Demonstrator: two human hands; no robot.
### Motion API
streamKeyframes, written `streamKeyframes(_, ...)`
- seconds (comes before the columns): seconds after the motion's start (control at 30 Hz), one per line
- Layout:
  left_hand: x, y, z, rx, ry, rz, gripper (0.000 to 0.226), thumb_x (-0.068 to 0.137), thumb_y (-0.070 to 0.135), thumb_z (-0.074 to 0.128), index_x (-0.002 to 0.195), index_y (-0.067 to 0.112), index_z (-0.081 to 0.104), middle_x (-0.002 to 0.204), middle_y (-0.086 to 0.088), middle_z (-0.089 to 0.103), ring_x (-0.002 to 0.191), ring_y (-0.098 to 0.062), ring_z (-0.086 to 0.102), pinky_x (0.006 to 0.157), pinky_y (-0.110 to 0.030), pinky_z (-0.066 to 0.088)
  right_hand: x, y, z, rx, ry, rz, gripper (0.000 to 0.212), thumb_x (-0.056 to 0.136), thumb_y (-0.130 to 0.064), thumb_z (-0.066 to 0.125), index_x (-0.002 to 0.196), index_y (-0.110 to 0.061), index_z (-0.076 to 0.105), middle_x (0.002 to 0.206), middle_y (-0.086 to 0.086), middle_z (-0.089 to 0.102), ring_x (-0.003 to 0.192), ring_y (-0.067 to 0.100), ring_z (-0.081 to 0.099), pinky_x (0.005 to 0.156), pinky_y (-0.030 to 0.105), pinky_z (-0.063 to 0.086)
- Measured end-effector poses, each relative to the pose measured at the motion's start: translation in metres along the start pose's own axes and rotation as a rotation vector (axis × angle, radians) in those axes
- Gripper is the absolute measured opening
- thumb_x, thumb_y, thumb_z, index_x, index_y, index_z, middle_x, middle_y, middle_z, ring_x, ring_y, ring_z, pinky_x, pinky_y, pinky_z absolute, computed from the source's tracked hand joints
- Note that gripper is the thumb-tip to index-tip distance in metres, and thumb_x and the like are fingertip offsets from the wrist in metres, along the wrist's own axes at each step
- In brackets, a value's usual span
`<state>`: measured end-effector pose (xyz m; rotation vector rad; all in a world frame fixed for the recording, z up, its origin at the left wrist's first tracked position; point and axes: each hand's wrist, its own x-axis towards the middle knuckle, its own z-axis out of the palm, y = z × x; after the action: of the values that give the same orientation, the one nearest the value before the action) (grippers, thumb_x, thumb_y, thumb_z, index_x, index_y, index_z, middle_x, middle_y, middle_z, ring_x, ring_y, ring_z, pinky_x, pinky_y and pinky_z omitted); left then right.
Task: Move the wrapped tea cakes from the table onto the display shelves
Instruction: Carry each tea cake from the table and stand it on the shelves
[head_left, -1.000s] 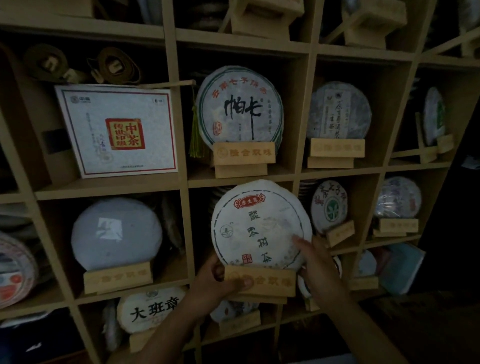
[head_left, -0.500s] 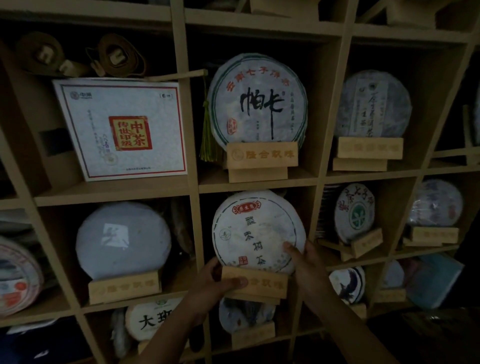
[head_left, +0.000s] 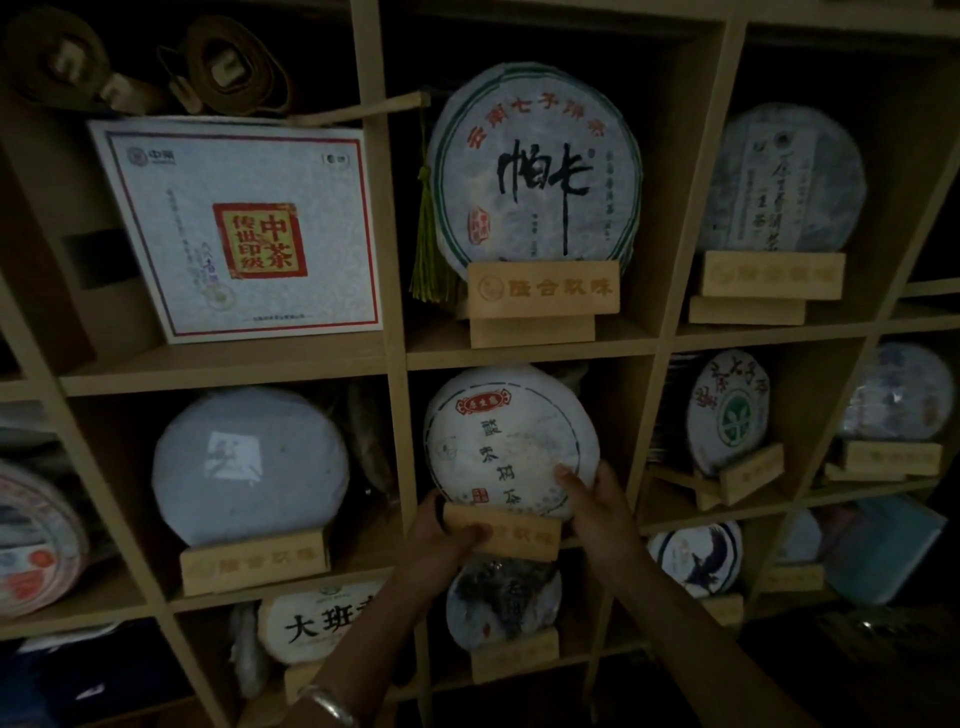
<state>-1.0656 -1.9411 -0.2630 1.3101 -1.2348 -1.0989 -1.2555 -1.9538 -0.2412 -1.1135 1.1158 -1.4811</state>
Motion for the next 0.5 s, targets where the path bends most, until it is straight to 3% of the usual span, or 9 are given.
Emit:
streamKeyframes(0.13,0.0004,0.0015,0.0041,0.082,0.039,0.064,0.064,0.083,0.007,0.075,0.139,0.007,0.044,0.128,-0.007,0.058,0.119,-0.027,0.057,0.097,-0.046,0.052,0.0067,0.0025,0.0017,-0.026,0.013,-0.009,0.039,0.096,-0.027,0.060,0.133,-0.028,0.049,0.120,-0.009,0.061,0.107,0.005,0.059,0.085,0.025,0.050)
streamKeyframes(0.23,-0.0010,0.0016,0.0061,0.121,0.065,0.080,0.064,0.082,0.012,0.077,0.137,0.007,0.046,0.126,-0.005,0.059,0.115,-0.023,0.058,0.092,-0.037,0.053,0.0102,0.0027,0.0000,-0.045,0.010,-0.005,0.043,0.096,-0.030,0.060,0.137,-0.025,0.046,0.125,-0.004,0.060,0.113,0.014,0.059,0.095,0.035,0.050)
streamKeyframes(0.37,-0.0039,0.0004,0.0084,0.189,0.100,0.058,0.054,0.082,0.020,0.078,0.128,0.010,0.052,0.111,0.001,0.060,0.086,-0.003,0.057,0.065,-0.009,0.049,0.0098,0.0032,-0.0018,-0.079,0.008,0.002,0.050,0.096,-0.034,0.059,0.142,-0.021,0.044,0.127,-0.002,0.058,0.113,0.014,0.058,0.094,0.032,0.049)
streamKeyframes(0.5,-0.0065,0.0016,0.0081,0.285,0.140,0.035,0.052,0.084,0.026,0.076,0.126,0.006,0.052,0.118,-0.009,0.062,0.102,-0.021,0.060,0.081,-0.031,0.052,0.0073,0.0011,0.0005,-0.110,0.019,0.013,0.044,0.097,-0.037,0.057,0.136,-0.024,0.041,0.117,-0.005,0.055,0.098,0.007,0.056,0.075,0.019,0.046)
